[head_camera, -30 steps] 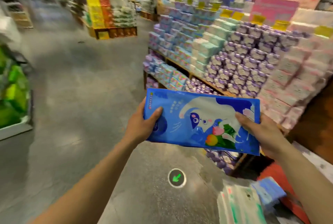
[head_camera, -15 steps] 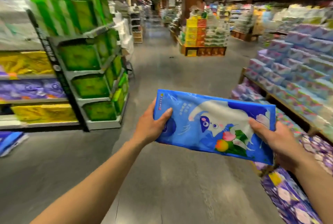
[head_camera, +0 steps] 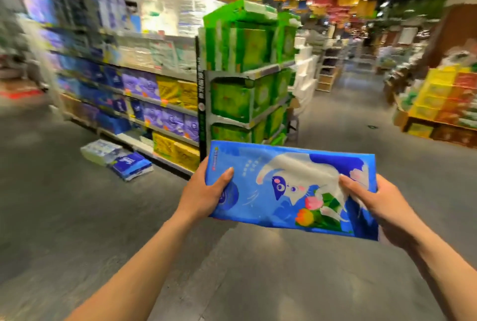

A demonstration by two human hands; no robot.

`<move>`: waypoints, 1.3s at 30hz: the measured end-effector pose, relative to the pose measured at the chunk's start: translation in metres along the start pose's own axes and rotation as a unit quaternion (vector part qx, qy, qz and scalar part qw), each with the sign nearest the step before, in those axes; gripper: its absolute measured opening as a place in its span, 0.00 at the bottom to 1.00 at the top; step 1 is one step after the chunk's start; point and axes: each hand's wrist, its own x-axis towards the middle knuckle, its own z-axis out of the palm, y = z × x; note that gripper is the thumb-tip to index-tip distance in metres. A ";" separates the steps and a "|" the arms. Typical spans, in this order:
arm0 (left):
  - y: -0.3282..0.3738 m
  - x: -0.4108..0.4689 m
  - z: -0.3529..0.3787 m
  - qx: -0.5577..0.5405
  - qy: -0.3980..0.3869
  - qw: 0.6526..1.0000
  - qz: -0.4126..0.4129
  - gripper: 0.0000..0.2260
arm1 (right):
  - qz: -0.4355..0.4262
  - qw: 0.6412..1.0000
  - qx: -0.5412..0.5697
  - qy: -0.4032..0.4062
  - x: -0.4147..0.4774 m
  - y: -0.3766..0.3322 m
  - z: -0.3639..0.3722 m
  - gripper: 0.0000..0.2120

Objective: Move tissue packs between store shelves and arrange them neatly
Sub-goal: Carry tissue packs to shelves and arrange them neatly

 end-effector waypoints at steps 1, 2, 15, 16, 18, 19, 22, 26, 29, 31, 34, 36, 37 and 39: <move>-0.007 0.013 -0.009 0.002 0.016 1.000 -0.008 0.13 | -0.002 1.000 -0.005 -0.021 0.024 0.000 0.015 0.28; -0.014 0.026 -0.018 0.009 0.031 0.999 -0.014 0.16 | -0.005 0.999 -0.008 -0.039 0.047 0.002 0.031 0.26; -0.104 0.286 -0.182 0.071 0.180 0.981 -0.025 0.23 | -0.051 0.973 0.024 -0.222 0.334 -0.030 0.311 0.27; -0.106 0.309 -0.194 0.078 0.186 0.979 -0.028 0.22 | -0.052 0.971 0.026 -0.232 0.354 -0.037 0.330 0.28; -0.110 0.352 -0.216 0.078 0.191 0.978 -0.028 0.19 | -0.057 0.968 0.030 -0.241 0.392 -0.050 0.364 0.24; -0.113 0.373 -0.226 0.076 0.188 0.979 -0.025 0.20 | -0.062 0.968 0.027 -0.242 0.412 -0.053 0.381 0.22; -0.130 0.433 -0.247 0.081 0.178 0.980 -0.024 0.24 | -0.074 0.966 0.015 -0.249 0.475 -0.058 0.432 0.18; -0.166 0.532 -0.273 0.106 0.206 0.973 -0.015 0.24 | -0.086 0.958 0.015 -0.273 0.570 -0.066 0.503 0.17; -0.186 0.610 -0.297 0.103 0.238 0.966 -0.003 0.23 | -0.099 0.953 0.027 -0.286 0.649 -0.081 0.563 0.19; -0.195 0.660 -0.315 0.096 0.258 0.961 -0.005 0.24 | -0.102 0.948 0.026 -0.300 0.701 -0.098 0.602 0.19; -0.207 0.725 -0.352 0.090 0.292 0.952 -0.016 0.30 | -0.125 0.937 0.019 -0.325 0.766 -0.129 0.664 0.16; -0.215 0.765 -0.379 0.089 0.315 0.945 -0.024 0.32 | -0.135 0.932 0.017 -0.336 0.803 -0.146 0.707 0.14; -0.221 0.782 -0.393 0.091 0.323 0.942 -0.026 0.32 | -0.139 0.929 0.020 -0.344 0.819 -0.152 0.730 0.14; -0.237 0.815 -0.422 0.097 0.334 0.937 -0.026 0.32 | -0.149 0.922 0.023 -0.356 0.848 -0.159 0.778 0.15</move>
